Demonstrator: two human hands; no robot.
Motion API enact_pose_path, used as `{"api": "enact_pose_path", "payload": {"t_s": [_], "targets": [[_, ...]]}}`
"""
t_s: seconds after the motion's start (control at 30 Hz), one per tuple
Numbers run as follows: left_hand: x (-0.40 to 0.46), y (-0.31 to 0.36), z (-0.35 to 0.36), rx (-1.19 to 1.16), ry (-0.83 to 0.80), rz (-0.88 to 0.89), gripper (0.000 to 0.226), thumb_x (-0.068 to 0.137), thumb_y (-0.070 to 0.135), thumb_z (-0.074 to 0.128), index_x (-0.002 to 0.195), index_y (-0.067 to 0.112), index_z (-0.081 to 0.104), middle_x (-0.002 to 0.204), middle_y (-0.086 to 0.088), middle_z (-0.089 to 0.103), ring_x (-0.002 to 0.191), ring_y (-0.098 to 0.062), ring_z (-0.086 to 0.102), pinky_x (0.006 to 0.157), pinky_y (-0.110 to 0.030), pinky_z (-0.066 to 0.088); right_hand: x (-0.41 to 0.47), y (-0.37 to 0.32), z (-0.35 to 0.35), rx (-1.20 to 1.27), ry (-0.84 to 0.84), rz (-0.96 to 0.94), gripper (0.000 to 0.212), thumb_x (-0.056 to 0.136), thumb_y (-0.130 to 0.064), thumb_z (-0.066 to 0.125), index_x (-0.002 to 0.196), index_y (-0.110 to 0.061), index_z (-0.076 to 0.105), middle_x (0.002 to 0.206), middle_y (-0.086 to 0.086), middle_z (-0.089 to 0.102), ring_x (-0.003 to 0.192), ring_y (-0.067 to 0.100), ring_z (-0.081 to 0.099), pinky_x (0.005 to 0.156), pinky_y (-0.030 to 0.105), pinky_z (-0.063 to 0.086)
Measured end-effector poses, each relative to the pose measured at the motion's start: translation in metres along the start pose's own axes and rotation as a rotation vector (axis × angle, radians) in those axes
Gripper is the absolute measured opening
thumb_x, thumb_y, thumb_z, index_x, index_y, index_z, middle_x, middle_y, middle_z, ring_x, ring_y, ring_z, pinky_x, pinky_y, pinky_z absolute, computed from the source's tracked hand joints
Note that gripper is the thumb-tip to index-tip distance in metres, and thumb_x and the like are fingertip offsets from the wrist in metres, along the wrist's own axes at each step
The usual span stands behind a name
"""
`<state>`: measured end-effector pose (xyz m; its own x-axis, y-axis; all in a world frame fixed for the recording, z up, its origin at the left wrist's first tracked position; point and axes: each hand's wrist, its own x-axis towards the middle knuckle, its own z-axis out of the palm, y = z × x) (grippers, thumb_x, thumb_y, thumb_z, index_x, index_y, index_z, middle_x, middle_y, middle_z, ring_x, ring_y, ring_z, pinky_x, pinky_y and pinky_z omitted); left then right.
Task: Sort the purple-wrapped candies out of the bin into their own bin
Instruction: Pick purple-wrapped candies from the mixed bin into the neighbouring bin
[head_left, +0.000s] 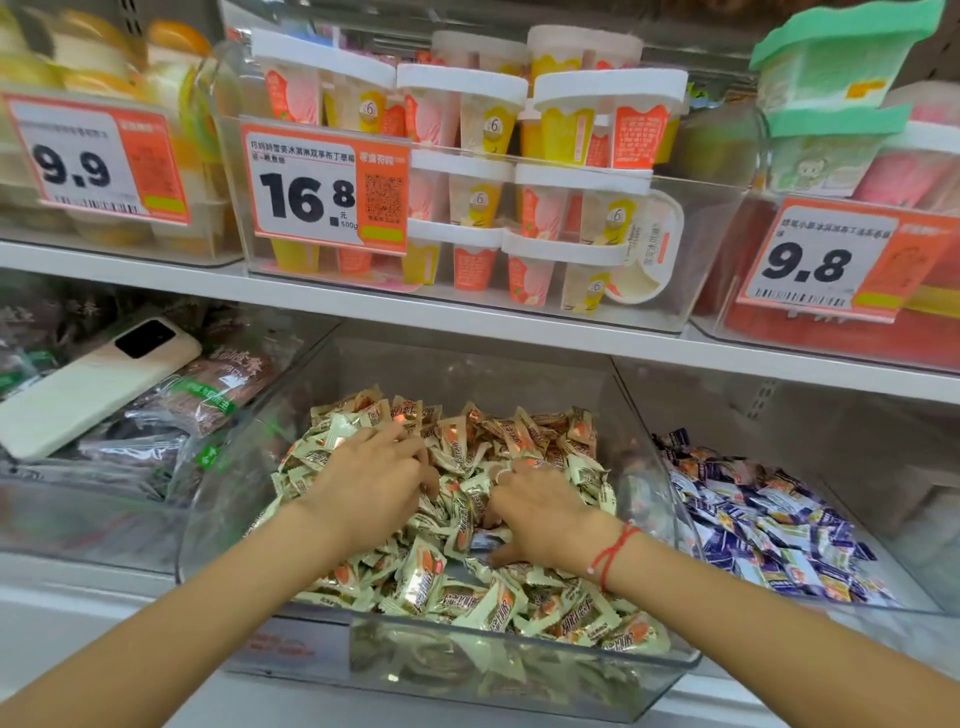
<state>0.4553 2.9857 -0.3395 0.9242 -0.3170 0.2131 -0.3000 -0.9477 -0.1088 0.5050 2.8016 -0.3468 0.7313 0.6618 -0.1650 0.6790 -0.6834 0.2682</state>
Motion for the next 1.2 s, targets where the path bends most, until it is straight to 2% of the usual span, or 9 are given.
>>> {"api": "enact_pose_path", "payload": {"t_s": [0.2,0.3,0.37,0.47,0.6,0.77,0.87,1.0,1.2], "targets": [[-0.017,-0.012,-0.016,-0.121,-0.084,0.002,0.032,0.098,0.033,0.045,0.126,0.047,0.051,0.138,0.021,0.04,0.137,-0.009,0.022,0.111,-0.03,0.018,0.01,0.001,-0.005,0.147,-0.101,-0.047,0.027,0.087,-0.04,0.066,0.083,-0.013,0.064,0.091,0.003,0.059,0.089,0.021,0.051,0.067,0.03,0.041],[-0.028,-0.015,-0.022,-0.106,-0.107,0.007,0.038,0.098,0.036,0.046,0.132,0.05,0.044,0.149,0.02,0.028,0.141,-0.006,0.015,0.115,-0.03,0.008,-0.008,0.015,-0.024,0.407,-0.181,-0.102,0.023,0.094,-0.042,0.056,0.098,-0.021,0.064,0.096,-0.002,0.062,0.088,0.02,0.058,0.075,0.035,0.05],[-0.034,-0.008,-0.025,-0.197,-0.053,-0.032,0.039,0.095,0.052,0.04,0.134,0.05,0.041,0.15,0.024,0.022,0.142,-0.002,0.009,0.118,-0.032,0.004,-0.025,0.019,-0.031,0.664,-0.063,-0.071,0.02,0.095,-0.042,0.053,0.1,-0.023,0.056,0.102,-0.006,0.061,0.092,0.013,0.06,0.08,0.032,0.051],[-0.036,0.018,-0.033,-0.52,0.121,-0.164,0.058,0.085,0.075,0.022,0.131,0.048,0.045,0.133,0.032,0.038,0.127,0.009,0.029,0.111,-0.028,0.027,-0.04,0.012,-0.039,1.005,0.296,-0.01,0.022,0.084,-0.04,0.068,0.096,-0.022,0.067,0.094,-0.01,0.068,0.084,0.005,0.064,0.078,0.028,0.055],[-0.026,0.041,-0.03,-0.944,0.306,-0.266,0.027,0.088,0.053,0.047,0.099,0.037,0.066,0.091,0.027,0.067,0.087,0.008,0.061,0.082,-0.026,0.05,-0.042,-0.003,-0.052,1.139,0.562,-0.011,0.019,0.076,-0.028,0.079,0.094,-0.024,0.074,0.084,-0.012,0.071,0.078,0.006,0.066,0.07,0.023,0.055],[-0.032,0.027,-0.021,-0.843,0.46,-0.418,0.023,0.092,0.046,0.05,0.089,0.028,0.065,0.062,0.017,0.062,0.05,-0.004,0.052,0.051,-0.031,0.041,-0.028,0.007,-0.045,0.905,0.381,0.084,0.032,0.087,-0.009,0.066,0.115,-0.024,0.064,0.11,-0.011,0.063,0.091,0.001,0.062,0.073,0.011,0.051],[-0.036,0.023,-0.021,-0.623,0.463,-0.501,0.028,0.092,0.052,0.045,0.09,0.029,0.06,0.056,0.007,0.058,0.048,-0.009,0.054,0.052,-0.033,0.048,-0.009,0.006,-0.028,0.763,0.105,0.129,0.039,0.096,-0.017,0.055,0.135,-0.022,0.051,0.138,-0.001,0.051,0.12,0.013,0.051,0.101,0.026,0.043],[-0.033,0.023,-0.018,-0.53,0.451,-0.517,0.026,0.092,0.053,0.045,0.091,0.031,0.058,0.065,0.014,0.059,0.059,-0.005,0.057,0.054,-0.029,0.047,0.014,-0.03,-0.006,0.688,-0.181,0.093,0.082,0.09,-0.066,0.039,0.15,-0.04,-0.011,0.159,0.001,-0.02,0.146,0.03,-0.016,0.118,0.053,0.002],[-0.031,0.023,-0.015,-0.521,0.427,-0.512,0.029,0.093,0.052,0.042,0.086,0.027,0.055,0.057,0.007,0.06,0.049,-0.007,0.057,0.053,-0.033,0.049,-0.005,-0.028,-0.003,0.641,-0.163,-0.068,0.067,0.095,-0.053,0.044,0.149,-0.041,0.007,0.161,-0.001,-0.008,0.143,0.034,0.022,0.116,0.045,0.023]]}}
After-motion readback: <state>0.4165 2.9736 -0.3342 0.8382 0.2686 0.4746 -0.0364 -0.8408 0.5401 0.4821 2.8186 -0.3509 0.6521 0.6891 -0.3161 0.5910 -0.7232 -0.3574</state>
